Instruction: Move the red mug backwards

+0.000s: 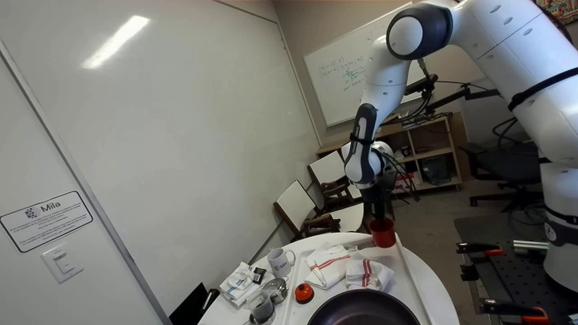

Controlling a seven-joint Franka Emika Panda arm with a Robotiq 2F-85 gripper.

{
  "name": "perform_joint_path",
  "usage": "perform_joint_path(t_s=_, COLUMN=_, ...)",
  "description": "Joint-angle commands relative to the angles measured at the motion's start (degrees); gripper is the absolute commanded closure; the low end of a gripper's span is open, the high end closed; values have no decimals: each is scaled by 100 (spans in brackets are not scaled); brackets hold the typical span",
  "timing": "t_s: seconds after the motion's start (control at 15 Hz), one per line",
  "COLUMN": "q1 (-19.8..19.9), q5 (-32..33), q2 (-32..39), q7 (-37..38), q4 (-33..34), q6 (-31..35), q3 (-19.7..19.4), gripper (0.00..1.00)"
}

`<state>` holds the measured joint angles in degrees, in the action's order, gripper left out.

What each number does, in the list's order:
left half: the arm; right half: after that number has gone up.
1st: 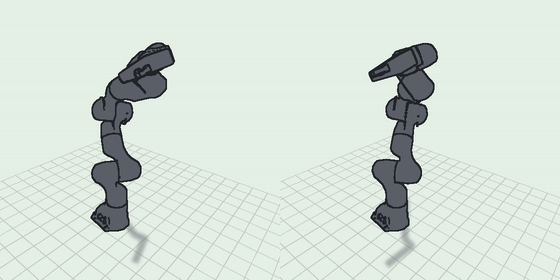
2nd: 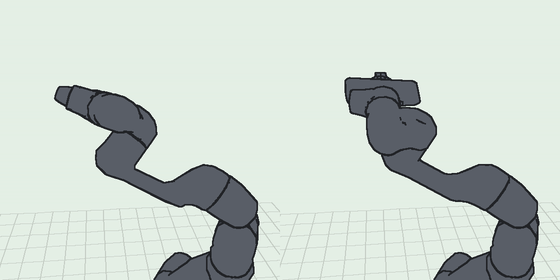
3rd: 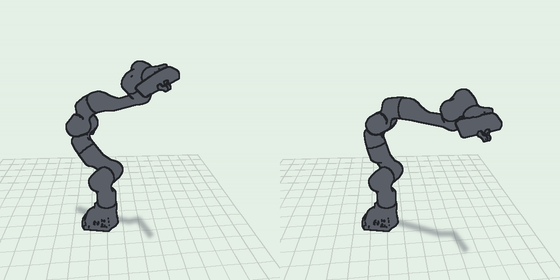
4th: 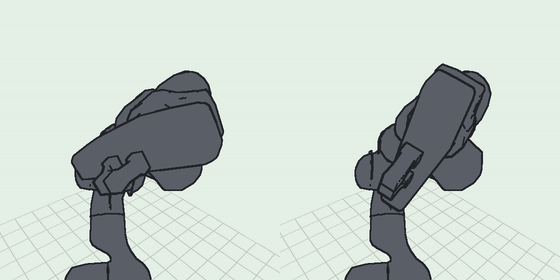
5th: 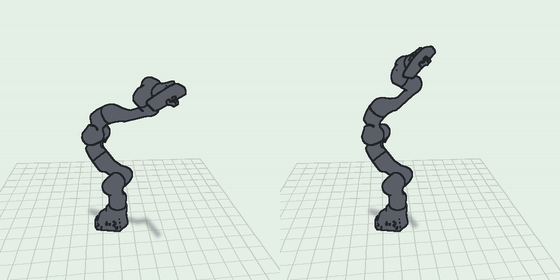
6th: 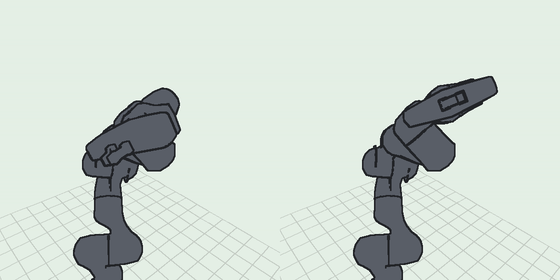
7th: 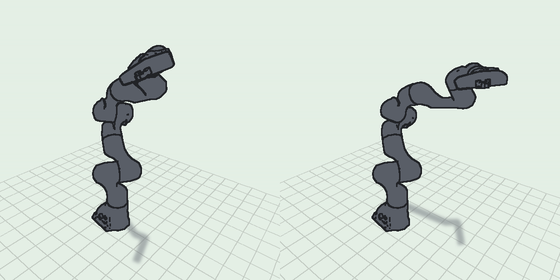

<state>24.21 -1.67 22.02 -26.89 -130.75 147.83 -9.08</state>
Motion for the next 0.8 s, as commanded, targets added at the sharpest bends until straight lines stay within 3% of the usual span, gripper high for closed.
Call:
perform_joint_path(t_s=0.0, q1=-338, q5=584, q2=-806, q7=300, q4=-496, q6=20, q3=-284, gripper=98)
perform_joint_path(t_s=0.4, q1=-862, q5=1668, q2=-1366, q7=729, q4=-385, q6=-170, q3=-387, gripper=98)
perform_joint_path(t_s=0.73, q1=-1217, q5=1913, q2=-1403, q7=952, q4=-16, q6=-531, q3=-209, gripper=98)
